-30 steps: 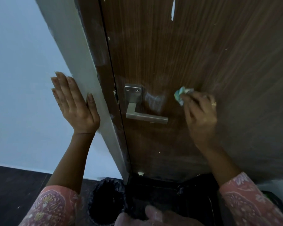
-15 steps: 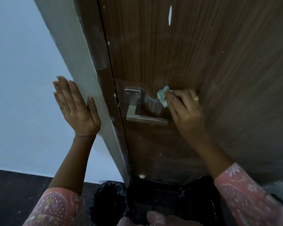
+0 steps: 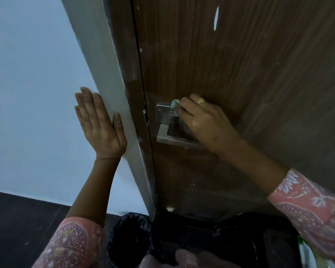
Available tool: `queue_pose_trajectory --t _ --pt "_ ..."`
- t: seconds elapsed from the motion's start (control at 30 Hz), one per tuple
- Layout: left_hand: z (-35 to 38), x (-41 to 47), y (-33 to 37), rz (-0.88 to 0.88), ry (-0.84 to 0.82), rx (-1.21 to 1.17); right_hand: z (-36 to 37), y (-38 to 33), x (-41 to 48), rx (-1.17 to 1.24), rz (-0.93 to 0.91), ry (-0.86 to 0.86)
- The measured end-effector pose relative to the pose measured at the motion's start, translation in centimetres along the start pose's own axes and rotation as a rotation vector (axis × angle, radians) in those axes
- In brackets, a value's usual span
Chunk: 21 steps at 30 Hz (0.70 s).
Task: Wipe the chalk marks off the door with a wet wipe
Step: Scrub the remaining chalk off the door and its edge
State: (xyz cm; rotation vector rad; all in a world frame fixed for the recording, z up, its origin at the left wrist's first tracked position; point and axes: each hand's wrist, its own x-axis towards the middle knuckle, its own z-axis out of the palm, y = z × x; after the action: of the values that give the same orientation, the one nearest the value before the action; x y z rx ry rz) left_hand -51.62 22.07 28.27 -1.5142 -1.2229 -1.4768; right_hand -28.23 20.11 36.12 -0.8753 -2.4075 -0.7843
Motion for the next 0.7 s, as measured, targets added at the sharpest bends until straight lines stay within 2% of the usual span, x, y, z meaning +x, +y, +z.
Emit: queue_pose_trajectory --t 0.07,0.2,0.27,0.37,0.53,0.6,0.7 --pt "0.0 0.0 -0.1 -0.002 -0.001 0.005 -0.1 -0.5 -0.2 0.044 0.048 -0.11" --pt "0.0 0.0 0.0 -0.021 -0.005 0.0 0.7 -1.8 -0.3 0.092 0.158 -0.461" --pt "0.0 0.0 -0.1 -0.02 -0.006 0.003 1.2 -1.9 0.0 0.124 0.202 -0.485" --pt "0.0 0.1 0.0 -0.024 -0.006 -0.002 0.6 -1.9 0.2 0.097 0.195 -0.417" --pt "-0.1 0.0 0.0 -0.025 -0.001 0.005 -0.2 0.2 -1.6 0.083 0.199 0.033" --pt "-0.1 0.1 0.0 -0.022 -0.003 -0.001 0.3 1.1 -2.6 0.026 0.09 0.074" --pt "-0.2 0.1 0.1 -0.031 -0.005 -0.003 1.7 1.6 -4.9 -0.027 -0.07 0.029"
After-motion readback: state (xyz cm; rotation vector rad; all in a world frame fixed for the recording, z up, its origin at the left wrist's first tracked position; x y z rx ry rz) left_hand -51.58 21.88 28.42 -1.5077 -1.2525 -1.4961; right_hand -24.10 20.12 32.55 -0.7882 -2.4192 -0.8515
